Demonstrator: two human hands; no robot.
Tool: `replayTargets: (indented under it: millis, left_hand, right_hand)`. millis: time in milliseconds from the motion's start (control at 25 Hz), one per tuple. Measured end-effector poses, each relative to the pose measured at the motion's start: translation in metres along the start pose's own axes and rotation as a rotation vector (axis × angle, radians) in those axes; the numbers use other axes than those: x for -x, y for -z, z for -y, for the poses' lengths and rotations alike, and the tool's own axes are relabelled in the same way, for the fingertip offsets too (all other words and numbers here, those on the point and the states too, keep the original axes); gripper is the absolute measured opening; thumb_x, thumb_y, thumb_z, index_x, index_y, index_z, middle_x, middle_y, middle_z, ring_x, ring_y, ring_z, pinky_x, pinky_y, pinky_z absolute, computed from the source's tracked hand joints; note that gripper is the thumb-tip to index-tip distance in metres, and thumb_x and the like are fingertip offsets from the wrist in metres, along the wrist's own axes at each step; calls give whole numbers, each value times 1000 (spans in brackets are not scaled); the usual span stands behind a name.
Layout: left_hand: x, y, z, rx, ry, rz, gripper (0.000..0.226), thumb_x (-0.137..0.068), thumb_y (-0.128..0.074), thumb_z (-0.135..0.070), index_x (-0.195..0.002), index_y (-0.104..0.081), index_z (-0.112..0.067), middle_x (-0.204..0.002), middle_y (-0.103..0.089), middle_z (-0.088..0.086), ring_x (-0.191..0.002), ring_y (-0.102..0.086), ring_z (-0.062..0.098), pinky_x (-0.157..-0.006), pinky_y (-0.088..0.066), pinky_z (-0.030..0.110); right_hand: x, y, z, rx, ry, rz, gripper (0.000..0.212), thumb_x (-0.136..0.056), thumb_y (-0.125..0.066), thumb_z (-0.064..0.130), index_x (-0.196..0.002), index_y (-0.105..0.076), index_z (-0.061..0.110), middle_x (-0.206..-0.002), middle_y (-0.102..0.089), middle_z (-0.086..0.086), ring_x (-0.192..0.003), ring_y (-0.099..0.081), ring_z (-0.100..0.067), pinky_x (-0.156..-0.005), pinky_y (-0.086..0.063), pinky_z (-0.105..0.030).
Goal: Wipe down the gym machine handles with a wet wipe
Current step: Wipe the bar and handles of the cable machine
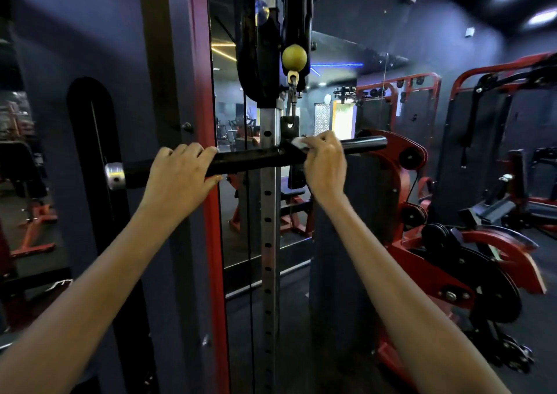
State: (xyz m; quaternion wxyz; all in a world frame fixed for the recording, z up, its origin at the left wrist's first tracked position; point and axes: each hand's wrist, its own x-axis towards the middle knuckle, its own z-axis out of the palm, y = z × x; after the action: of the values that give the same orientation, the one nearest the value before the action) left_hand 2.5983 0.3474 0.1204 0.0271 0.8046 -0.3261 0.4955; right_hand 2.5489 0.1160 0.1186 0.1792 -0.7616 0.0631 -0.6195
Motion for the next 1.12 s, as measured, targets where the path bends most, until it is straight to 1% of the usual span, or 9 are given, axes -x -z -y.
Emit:
replayTargets:
  millis: [80, 240, 400, 520, 640, 720, 880, 1040, 1120]
  left_hand:
    - [3, -4, 3, 4, -6, -5, 46, -79, -72, -29, -113, -61, 0, -93, -65, 18, -81, -63, 36, -70, -46, 44]
    - [5, -14, 7, 38, 4, -35, 45, -81, -70, -29, -115, -61, -2, -95, -65, 17, -82, -63, 34, -72, -47, 44]
    - [7, -18, 5, 62, 6, -60, 44, -79, -71, -29, -113, -62, -2, -91, -66, 15, -79, -64, 32, -70, -48, 42]
    - [10, -19, 2, 45, 9, -83, 46, -75, -75, -28, -111, -63, -2, -88, -66, 13, -75, -65, 30, -68, -49, 41]
    - [10, -19, 1, 31, 0, -96, 47, -73, -76, -28, -110, -63, -2, -86, -66, 12, -73, -64, 29, -66, -49, 39]
    - [12, -19, 0, 22, 2, -96, 47, -73, -76, -28, -110, -64, -2, -87, -65, 12, -73, -64, 30, -65, -49, 40]
    - [13, -19, 0, 31, 33, -95, 46, -74, -77, -27, -110, -63, -2, -89, -66, 13, -75, -64, 32, -67, -49, 42]
    - [14, -20, -4, 51, 65, -89, 46, -73, -79, -25, -111, -63, -2, -91, -66, 14, -77, -64, 32, -70, -48, 42]
    - [16, -19, -6, 52, 72, -86, 46, -73, -78, -25, -111, -63, -2, -91, -66, 13, -77, -64, 32, -70, -49, 42]
  right_hand:
    - [-5, -1, 2, 20, 10, 6, 25, -88, -49, -6, -101, -69, -1, -95, -64, -16, -84, -59, -25, -73, -48, -26]
    - [2, -11, 10, -17, 274, 111, 22, -84, -51, -9, -93, -70, -2, -90, -68, -15, -82, -61, -21, -76, -46, -22]
    - [-8, -10, -3, -21, 110, -32, 20, -83, -54, -8, -93, -71, -2, -85, -66, -15, -81, -59, -25, -70, -49, -27]
    - [2, -18, 7, -25, 350, 67, 22, -80, -54, -11, -91, -70, -4, -86, -66, -15, -80, -59, -22, -74, -44, -18]
    - [-17, -16, -4, -66, 166, -37, 18, -83, -56, -7, -94, -70, -4, -86, -66, -16, -76, -60, -23, -69, -34, -6]
    - [-22, -20, -9, -93, 67, -99, 16, -83, -57, -6, -94, -69, -5, -86, -66, -17, -76, -59, -24, -67, -43, -13]
    - [-13, -22, -7, -139, 257, 50, 19, -80, -55, -8, -88, -71, -2, -85, -67, -12, -77, -60, -19, -73, -49, -23]
    - [-29, -19, -10, -148, 101, -64, 17, -82, -58, -7, -91, -71, -3, -84, -68, -13, -72, -60, -19, -70, -50, -24]
    - [-19, -25, 1, -133, 142, 9, 16, -82, -58, -6, -91, -71, -2, -84, -67, -13, -74, -57, -17, -69, -49, -22]
